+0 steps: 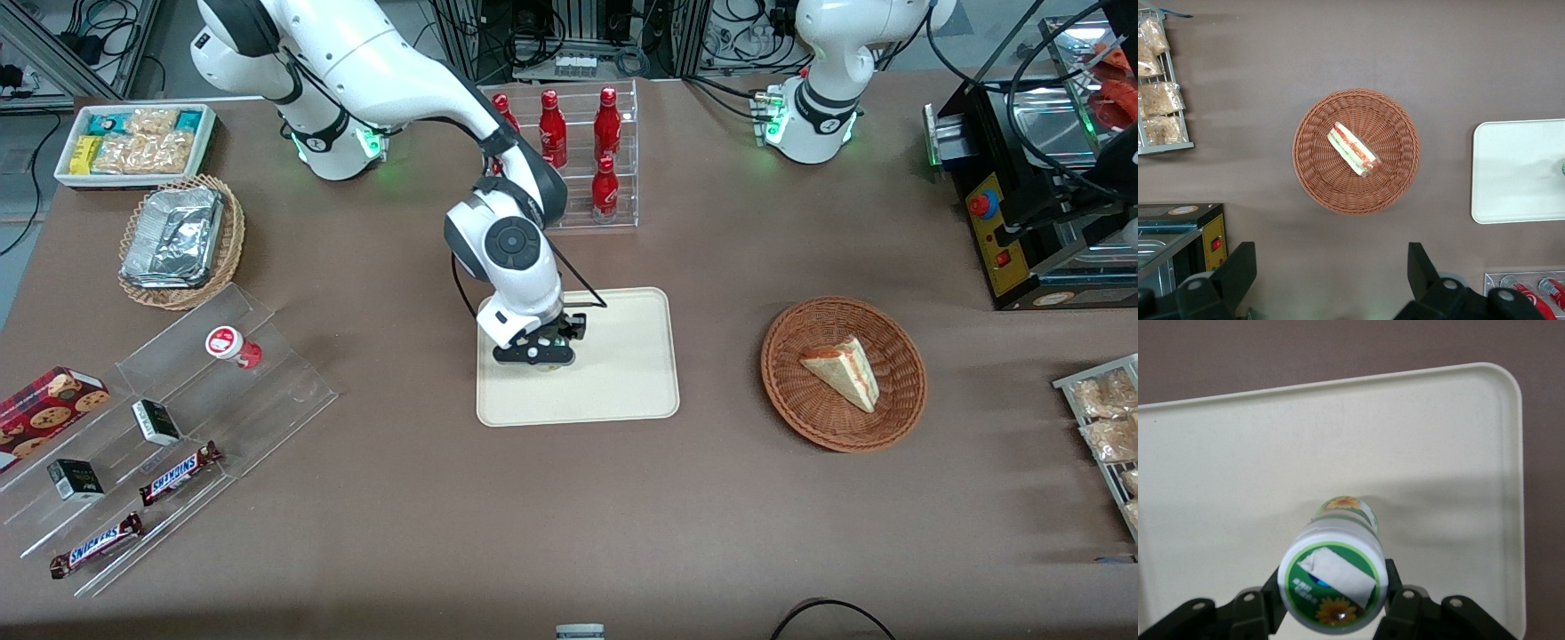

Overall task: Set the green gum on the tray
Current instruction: 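Carry the held gum tub over the cream tray and lower it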

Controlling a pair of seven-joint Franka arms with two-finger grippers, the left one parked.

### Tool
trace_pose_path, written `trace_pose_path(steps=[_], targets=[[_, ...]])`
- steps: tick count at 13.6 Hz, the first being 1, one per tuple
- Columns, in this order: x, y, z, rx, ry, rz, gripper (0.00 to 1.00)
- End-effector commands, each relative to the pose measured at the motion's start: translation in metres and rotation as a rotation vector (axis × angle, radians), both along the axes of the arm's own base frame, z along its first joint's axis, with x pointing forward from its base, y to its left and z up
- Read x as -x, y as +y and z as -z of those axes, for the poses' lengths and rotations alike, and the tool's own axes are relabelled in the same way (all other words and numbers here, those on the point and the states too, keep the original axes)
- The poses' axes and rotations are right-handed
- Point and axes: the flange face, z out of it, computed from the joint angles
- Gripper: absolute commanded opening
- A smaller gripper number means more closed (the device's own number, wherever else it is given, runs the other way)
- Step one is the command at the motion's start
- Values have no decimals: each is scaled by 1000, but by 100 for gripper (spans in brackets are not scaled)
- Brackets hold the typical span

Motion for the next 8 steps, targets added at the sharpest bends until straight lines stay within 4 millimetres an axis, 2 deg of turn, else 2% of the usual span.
trace_pose_path(steps=[1, 5, 6, 7, 8], targets=[[-1, 20, 13, -23, -17, 14, 0], [1, 23, 25, -25, -26, 7, 0], [1, 23, 27, -23, -24, 7, 7], [1, 22, 31, -19, -21, 7, 34], [2, 22, 33, -16, -20, 6, 81]])
